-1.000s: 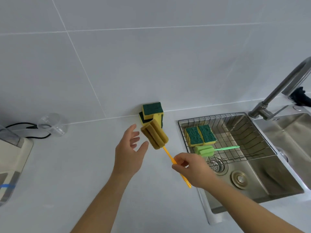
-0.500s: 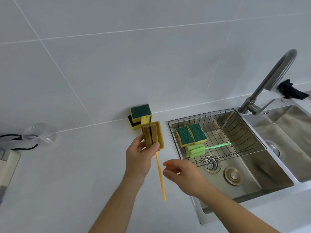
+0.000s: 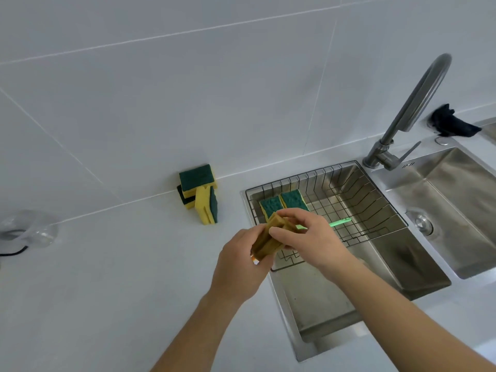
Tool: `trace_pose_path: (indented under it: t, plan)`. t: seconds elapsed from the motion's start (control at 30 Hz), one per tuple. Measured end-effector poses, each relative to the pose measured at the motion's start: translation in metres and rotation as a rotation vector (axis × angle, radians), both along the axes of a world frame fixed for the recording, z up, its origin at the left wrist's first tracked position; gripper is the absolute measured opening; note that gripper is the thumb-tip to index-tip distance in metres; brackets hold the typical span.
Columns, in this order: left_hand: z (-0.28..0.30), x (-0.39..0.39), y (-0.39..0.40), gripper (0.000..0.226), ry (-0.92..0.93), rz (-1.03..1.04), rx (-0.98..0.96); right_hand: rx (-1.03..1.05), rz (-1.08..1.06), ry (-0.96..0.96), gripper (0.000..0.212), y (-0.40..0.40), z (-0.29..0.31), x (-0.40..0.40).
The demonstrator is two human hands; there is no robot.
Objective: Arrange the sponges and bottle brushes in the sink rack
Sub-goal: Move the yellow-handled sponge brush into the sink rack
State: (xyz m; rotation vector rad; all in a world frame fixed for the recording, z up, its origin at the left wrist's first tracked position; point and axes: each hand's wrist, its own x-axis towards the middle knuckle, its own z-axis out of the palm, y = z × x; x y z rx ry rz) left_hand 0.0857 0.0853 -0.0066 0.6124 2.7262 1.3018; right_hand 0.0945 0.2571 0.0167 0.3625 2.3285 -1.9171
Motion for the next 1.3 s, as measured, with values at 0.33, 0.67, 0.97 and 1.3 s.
trace_pose_path:
  t: [0.33,0.67,0.97,1.3]
  plan:
    - [-0.021,-0.009,0.022,0.035,-0.411,-0.049,-0.101,-0.266,-0.154,-0.094,0.012,0.103,-0.017,-0.018]
    - [-0.043,-0.021,0.057,0.023,-0.394,-0.029,-0.134,-0.305,-0.023,-0.212,0.014,0.199,-0.046,-0.036]
    - [-0.076,-0.051,0.114,0.025,-0.216,-0.124,-0.48,0.278,0.455,-0.327,0.033,0.264,-0.079,-0.072]
    - [-0.099,-0.068,0.138,0.015,-0.312,-0.227,-0.634,0.597,0.591,-0.338,0.025,0.276,-0.126,-0.083]
